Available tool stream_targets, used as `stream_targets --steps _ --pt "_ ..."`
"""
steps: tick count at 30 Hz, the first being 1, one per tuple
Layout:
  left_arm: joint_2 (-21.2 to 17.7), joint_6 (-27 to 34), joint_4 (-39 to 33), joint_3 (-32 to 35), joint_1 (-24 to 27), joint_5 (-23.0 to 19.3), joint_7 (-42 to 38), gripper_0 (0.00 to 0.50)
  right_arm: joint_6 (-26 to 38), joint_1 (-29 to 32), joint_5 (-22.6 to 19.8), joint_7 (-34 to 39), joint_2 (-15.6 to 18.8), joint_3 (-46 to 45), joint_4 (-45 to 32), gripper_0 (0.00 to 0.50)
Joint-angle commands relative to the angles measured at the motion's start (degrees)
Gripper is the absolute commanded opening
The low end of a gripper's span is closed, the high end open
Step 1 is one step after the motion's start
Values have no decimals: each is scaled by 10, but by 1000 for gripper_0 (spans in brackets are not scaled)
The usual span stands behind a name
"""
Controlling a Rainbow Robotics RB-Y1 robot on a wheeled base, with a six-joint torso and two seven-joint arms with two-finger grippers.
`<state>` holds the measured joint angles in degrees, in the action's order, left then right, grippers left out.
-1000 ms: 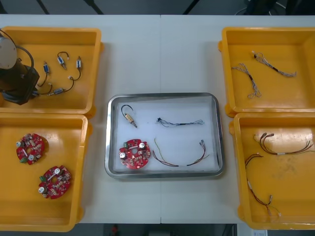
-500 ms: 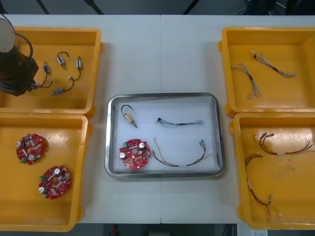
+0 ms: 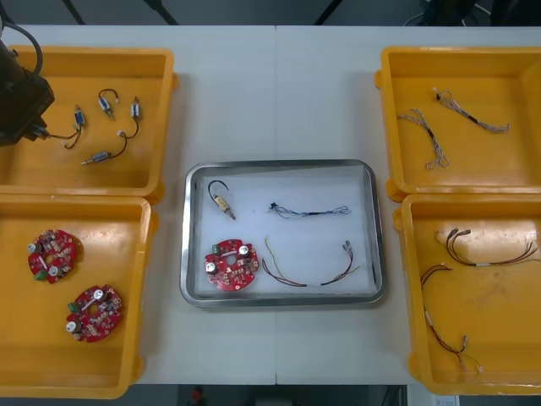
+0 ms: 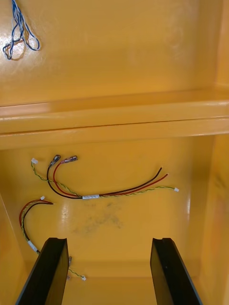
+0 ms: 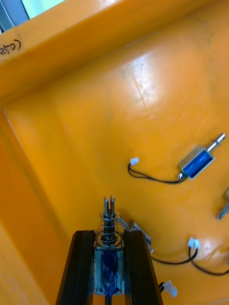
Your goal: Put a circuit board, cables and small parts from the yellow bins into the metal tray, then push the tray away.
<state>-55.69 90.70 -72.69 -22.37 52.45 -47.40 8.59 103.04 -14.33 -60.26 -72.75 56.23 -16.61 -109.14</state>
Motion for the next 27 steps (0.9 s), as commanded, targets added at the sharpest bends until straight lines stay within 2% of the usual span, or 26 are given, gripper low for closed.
stream_targets --steps 1,19,23,27 --pt "-41 33 -47 -7 28 -23 102 0 -4 4 -2 6 27 -17 -4 500" --pt "-45 94 -204 -7 27 -92 119 0 -4 4 -2 6 27 -17 -4 500" --pt "-32 98 -236 -7 27 -97 116 0 -4 4 -2 6 27 -17 -4 500" --pt "2 120 -257 7 25 -77 116 0 -4 4 -2 6 27 -17 -4 500"
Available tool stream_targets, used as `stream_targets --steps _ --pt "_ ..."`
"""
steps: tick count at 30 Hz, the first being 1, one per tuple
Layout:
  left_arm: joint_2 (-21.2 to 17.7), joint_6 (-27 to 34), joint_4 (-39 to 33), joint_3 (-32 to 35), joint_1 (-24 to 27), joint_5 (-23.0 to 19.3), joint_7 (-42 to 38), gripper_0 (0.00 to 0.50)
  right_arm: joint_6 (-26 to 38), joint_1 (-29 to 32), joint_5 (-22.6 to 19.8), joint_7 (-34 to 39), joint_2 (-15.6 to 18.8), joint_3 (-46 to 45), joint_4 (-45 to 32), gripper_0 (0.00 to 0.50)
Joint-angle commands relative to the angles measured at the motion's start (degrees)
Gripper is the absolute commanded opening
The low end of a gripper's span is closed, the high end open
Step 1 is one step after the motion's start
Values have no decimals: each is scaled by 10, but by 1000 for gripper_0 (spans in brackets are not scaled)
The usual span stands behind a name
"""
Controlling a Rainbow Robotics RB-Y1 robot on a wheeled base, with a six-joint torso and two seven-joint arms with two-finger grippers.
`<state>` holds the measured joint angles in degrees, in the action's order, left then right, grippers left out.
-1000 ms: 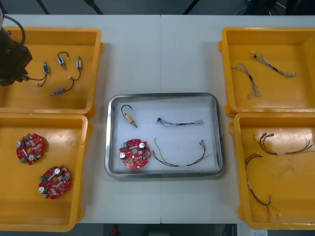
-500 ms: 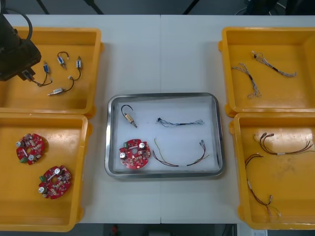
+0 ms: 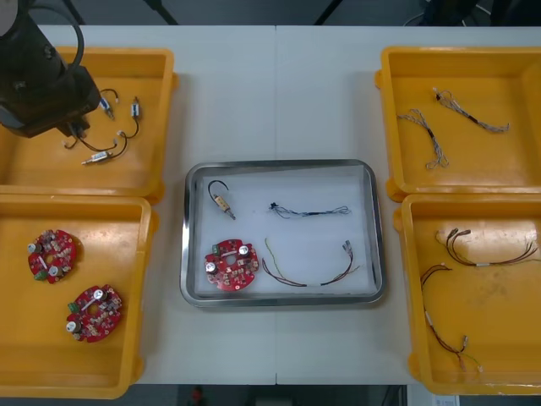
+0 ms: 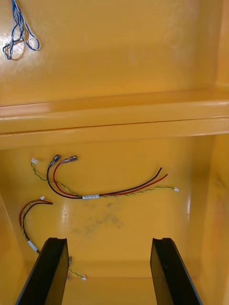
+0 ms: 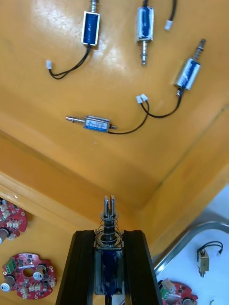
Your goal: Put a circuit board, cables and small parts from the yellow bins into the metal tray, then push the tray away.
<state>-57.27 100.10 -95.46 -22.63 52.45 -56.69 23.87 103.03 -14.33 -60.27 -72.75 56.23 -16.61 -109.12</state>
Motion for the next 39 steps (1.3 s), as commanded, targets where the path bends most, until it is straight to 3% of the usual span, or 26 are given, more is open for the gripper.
stream_targets --steps 1,8,14,17,20,21,23,32,39 --pt "26 30 -32 14 24 20 -36 0 -4 4 -2 6 27 -17 -4 500" --pt "107 99 -72 55 10 78 -39 0 -4 4 -2 6 27 -17 -4 500" --pt "171 99 -119 85 -15 131 -51 0 -4 4 -2 6 27 -17 -4 500" --pt "213 99 -150 98 -34 173 -59 0 -4 4 -2 6 27 -17 -4 500" --pt "269 99 -183 101 -62 244 -68 0 -4 4 -2 6 27 -17 -4 500" --pt "269 99 -183 101 -62 244 -68 0 -4 4 -2 6 27 -17 -4 500" --pt "311 99 -187 95 -82 299 -70 0 -4 4 -2 6 27 -17 -4 500" --pt "390 99 -136 13 -114 416 -77 0 -4 4 -2 6 27 -17 -4 500" --pt "427 59 -64 -38 -118 434 -88 0 -4 4 -2 6 27 -17 -4 500"
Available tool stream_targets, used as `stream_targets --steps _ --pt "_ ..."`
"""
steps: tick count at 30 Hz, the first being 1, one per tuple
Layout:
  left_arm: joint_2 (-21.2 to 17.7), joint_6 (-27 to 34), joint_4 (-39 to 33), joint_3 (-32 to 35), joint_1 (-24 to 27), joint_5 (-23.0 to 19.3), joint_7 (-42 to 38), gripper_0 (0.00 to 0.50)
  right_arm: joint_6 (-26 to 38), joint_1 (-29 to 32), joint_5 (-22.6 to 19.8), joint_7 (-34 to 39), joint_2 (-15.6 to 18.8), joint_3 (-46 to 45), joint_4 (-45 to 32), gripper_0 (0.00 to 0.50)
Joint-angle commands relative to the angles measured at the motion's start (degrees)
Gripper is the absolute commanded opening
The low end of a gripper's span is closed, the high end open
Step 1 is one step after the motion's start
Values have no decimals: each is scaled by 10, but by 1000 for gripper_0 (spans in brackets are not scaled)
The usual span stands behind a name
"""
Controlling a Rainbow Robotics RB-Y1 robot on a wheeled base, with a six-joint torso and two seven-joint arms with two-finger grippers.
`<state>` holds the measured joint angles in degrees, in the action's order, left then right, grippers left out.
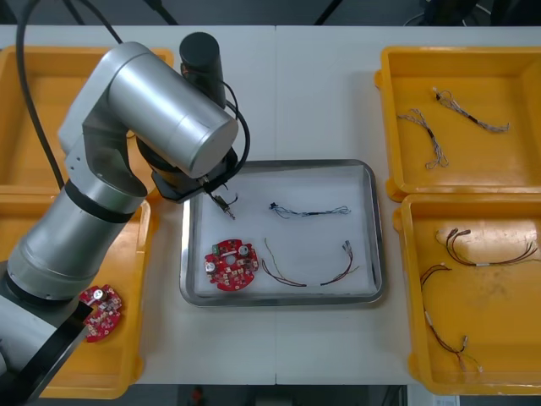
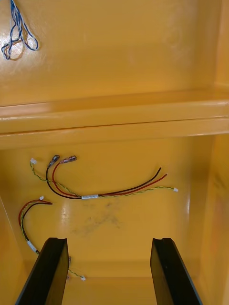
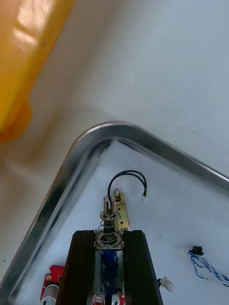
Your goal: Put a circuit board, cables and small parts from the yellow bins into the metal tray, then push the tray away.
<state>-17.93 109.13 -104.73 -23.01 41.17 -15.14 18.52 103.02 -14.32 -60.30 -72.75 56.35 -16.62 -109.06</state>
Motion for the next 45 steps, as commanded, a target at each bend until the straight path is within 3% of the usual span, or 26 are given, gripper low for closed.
stream_targets --steps 1,14,29,34,37,41,45 --pt "37 -37 33 -41 -6 21 -36 0 -4 3 -2 6 25 -17 -4 500" --pt "84 -113 98 -93 -6 38 -74 0 -4 3 -2 6 25 -17 -4 500" --pt "88 -141 131 -126 -6 38 -103 10 -4 3 -2 6 25 -17 -4 500" --pt "87 -147 131 -126 -6 43 -105 175 -4 3 -2 6 25 -17 -4 500" --pt "85 -149 130 -126 -6 47 -105 229 -4 3 -2 6 25 -17 -4 500" --pt "79 -156 128 -126 -5 48 -105 373 -4 3 -2 6 25 -17 -4 500" --pt "72 -151 113 -121 -5 45 -105 452 -4 3 -2 6 25 -17 -4 500"
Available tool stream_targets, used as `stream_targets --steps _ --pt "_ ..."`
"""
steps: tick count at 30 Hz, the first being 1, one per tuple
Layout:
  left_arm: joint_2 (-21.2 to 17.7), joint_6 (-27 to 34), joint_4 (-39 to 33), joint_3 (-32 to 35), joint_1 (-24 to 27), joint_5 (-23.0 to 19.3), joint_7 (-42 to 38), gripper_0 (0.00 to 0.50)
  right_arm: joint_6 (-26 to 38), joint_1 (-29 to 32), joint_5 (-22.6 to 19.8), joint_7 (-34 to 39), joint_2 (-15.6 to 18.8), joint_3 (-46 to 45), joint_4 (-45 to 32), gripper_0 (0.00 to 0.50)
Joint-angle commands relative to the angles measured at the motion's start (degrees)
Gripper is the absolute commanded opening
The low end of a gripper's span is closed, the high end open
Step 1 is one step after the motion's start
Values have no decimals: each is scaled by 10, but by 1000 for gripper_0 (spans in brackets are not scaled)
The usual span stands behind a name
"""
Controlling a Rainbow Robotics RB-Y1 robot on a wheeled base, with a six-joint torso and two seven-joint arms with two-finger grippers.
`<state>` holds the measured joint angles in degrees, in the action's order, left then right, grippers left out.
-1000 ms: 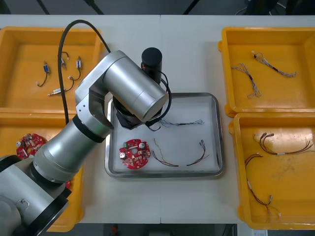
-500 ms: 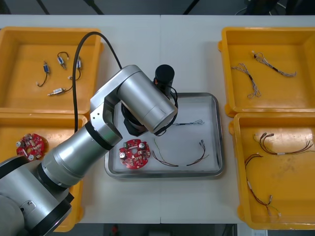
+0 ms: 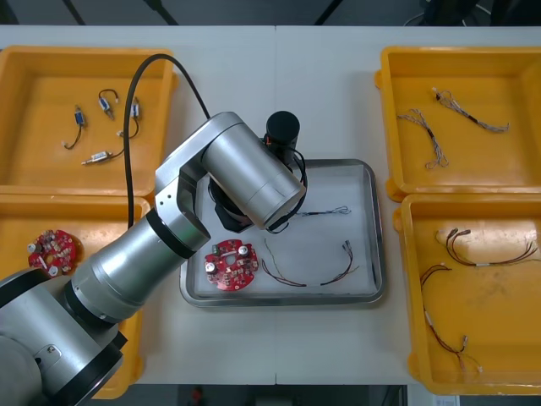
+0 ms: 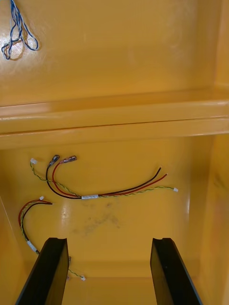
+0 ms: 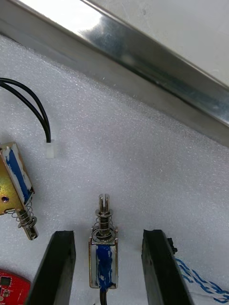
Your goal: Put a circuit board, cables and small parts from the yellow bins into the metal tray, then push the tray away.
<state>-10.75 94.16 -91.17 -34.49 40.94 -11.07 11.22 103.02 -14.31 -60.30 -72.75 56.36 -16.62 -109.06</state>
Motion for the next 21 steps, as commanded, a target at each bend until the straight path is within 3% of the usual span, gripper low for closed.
stream_targets --steps 1,5,12,21 --pt "-3 5 -30 -4 0 -3 -33 466 -4 3 -2 6 25 -17 -4 500" --pt "-20 52 -55 11 23 -47 -31 500 -4 3 -2 6 25 -17 -4 500" --pt "-56 113 -110 44 56 -117 -29 500 -4 3 -2 6 25 -17 -4 500" --pt "-161 143 -176 91 93 -246 -23 500 -4 3 -2 6 25 -17 -4 500"
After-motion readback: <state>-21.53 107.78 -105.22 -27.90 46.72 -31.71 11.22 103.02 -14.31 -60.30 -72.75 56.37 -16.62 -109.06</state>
